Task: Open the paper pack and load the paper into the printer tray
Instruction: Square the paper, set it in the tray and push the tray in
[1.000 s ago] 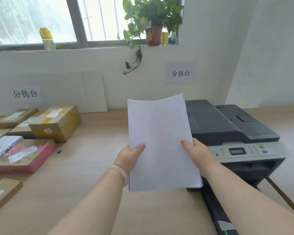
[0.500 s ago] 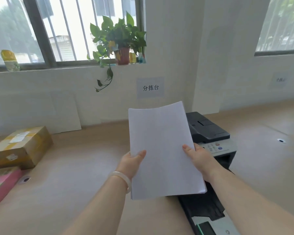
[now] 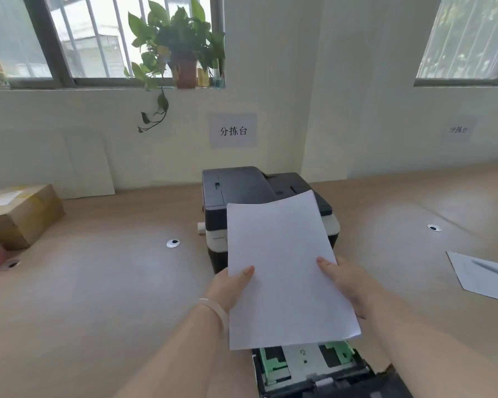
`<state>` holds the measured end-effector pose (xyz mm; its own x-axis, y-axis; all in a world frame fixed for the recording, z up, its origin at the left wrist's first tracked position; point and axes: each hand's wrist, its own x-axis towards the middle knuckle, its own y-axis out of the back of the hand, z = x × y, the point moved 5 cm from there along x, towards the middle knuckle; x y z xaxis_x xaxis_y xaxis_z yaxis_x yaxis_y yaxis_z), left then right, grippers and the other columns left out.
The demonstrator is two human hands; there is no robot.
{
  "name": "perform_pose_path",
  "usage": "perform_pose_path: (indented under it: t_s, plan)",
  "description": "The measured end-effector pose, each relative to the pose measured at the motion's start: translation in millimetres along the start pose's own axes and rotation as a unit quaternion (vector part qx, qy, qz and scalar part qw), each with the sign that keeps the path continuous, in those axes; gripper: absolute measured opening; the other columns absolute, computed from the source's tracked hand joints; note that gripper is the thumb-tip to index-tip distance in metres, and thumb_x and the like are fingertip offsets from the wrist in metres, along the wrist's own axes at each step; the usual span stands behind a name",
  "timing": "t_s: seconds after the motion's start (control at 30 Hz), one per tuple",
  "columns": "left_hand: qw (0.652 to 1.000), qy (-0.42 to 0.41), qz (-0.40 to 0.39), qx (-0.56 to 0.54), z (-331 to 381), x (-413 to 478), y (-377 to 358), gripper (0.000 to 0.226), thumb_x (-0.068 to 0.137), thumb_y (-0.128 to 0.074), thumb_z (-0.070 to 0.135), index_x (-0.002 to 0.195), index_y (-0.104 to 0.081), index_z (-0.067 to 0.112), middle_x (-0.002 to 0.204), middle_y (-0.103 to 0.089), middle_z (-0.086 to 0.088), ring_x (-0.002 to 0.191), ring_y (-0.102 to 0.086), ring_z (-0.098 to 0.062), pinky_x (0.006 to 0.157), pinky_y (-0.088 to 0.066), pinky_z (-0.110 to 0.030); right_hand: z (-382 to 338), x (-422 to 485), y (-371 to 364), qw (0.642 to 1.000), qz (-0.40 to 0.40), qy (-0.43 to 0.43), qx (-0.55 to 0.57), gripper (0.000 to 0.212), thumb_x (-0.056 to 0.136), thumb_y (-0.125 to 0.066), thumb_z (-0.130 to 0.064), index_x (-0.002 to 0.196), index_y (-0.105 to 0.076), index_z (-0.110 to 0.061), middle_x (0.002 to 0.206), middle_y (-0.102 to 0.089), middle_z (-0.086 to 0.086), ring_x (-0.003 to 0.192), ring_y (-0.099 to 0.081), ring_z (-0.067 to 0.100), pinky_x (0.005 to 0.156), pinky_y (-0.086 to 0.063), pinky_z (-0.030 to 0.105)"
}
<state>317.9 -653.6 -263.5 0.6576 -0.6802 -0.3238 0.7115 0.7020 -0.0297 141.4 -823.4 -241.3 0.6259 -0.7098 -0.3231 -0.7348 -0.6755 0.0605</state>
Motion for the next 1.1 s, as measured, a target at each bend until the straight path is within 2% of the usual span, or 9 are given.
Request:
perform_pose_path:
  t_s: [0.17,0.3,0.47,0.6,0.7,0.77,0.87,1.0,1.1]
  plan:
    - [0.998,0.037,0.0,-0.054,-46,-15,-52,0.021,0.091,-0.058,0.028,0.109,-0.063,0.018,0.103,-0.07,-0.004,0.091,-0.067,-0.024,0.077,-0.054,-0.036,48,-7,52,0.998,0.008,-0.056,-0.02,0.036,0.093,-0.058,-0.035,0.121,-0.059,-0.012,0.104,-0.072,0.012,0.092,-0.069,0.033,0.08,-0.056,0.046]
    - [0.992,0.107,0.018,-0.057,-86,-17,-70,0.03,0.091,-0.056,0.024,0.12,-0.058,0.016,0.117,-0.067,-0.009,0.106,-0.064,-0.031,0.099,-0.048,-0.048,84,-5,73,0.991,-0.001,-0.121,-0.061,0.039,0.09,-0.061,-0.039,0.118,-0.06,-0.012,0.107,-0.072,0.013,0.096,-0.069,0.035,0.09,-0.053,0.052]
    - [0.989,0.146,0.029,0.001,-121,-3,-73,0.033,0.094,-0.051,0.02,0.126,-0.052,0.014,0.12,-0.063,-0.009,0.105,-0.062,-0.028,0.094,-0.05,-0.041,118,10,72,0.98,-0.013,-0.174,-0.098,0.036,0.093,-0.057,-0.036,0.116,-0.061,-0.009,0.102,-0.073,0.013,0.091,-0.069,0.033,0.077,-0.056,0.039]
    - [0.983,0.179,0.024,0.018,-143,20,-69,0.029,0.094,-0.05,0.021,0.122,-0.053,0.016,0.118,-0.065,-0.01,0.106,-0.063,-0.031,0.098,-0.048,-0.046,143,40,67,0.964,0.001,-0.196,-0.177,0.051,0.094,-0.042,-0.05,0.127,-0.056,-0.013,0.12,-0.066,0.007,0.108,-0.063,0.028,0.098,-0.048,0.044]
    - [0.981,0.194,0.019,0.017,-154,38,-69,0.03,0.092,-0.051,0.023,0.121,-0.055,0.02,0.113,-0.067,-0.006,0.102,-0.065,-0.029,0.097,-0.05,-0.046,155,61,66,0.961,0.024,-0.205,-0.186,0.045,0.099,-0.037,-0.039,0.13,-0.052,-0.01,0.125,-0.061,0.011,0.112,-0.058,0.032,0.102,-0.045,0.046]
    - [0.979,0.201,0.027,0.011,-160,50,-68,0.028,0.092,-0.052,0.021,0.12,-0.055,0.019,0.111,-0.068,-0.007,0.1,-0.065,-0.029,0.095,-0.051,-0.046,154,71,63,0.958,0.043,-0.198,-0.202,0.041,0.099,-0.039,-0.032,0.128,-0.053,-0.007,0.12,-0.062,0.016,0.105,-0.06,0.032,0.095,-0.048,0.042]
    - [0.975,0.218,0.034,0.021,-168,64,-67,0.025,0.092,-0.051,0.022,0.116,-0.055,0.019,0.109,-0.067,-0.007,0.1,-0.065,-0.03,0.094,-0.051,-0.045,155,82,60,0.951,0.05,-0.188,-0.241,0.033,0.099,-0.04,-0.027,0.12,-0.054,-0.006,0.098,-0.064,0.014,0.077,-0.057,0.021,0.063,-0.043,0.027]
    - [0.969,0.241,0.041,0.029,-183,71,-63,0.03,0.086,-0.054,0.024,0.115,-0.059,0.016,0.108,-0.069,-0.007,0.099,-0.066,-0.03,0.095,-0.051,-0.047,159,90,54,0.953,0.052,-0.194,-0.228,0.017,0.098,-0.042,-0.023,0.11,-0.051,-0.018,0.082,-0.062,0.002,0.068,-0.055,0.014,0.058,-0.041,0.023]
    - [0.966,0.251,0.049,0.018,-190,79,-63,0.033,0.085,-0.055,0.025,0.116,-0.061,0.018,0.107,-0.07,-0.006,0.099,-0.066,-0.03,0.096,-0.05,-0.049,164,100,53,0.948,0.049,-0.2,-0.242,0.027,0.098,-0.042,-0.023,0.119,-0.055,-0.012,0.078,-0.059,0.0,0.066,-0.053,0.013,0.054,-0.039,0.023]
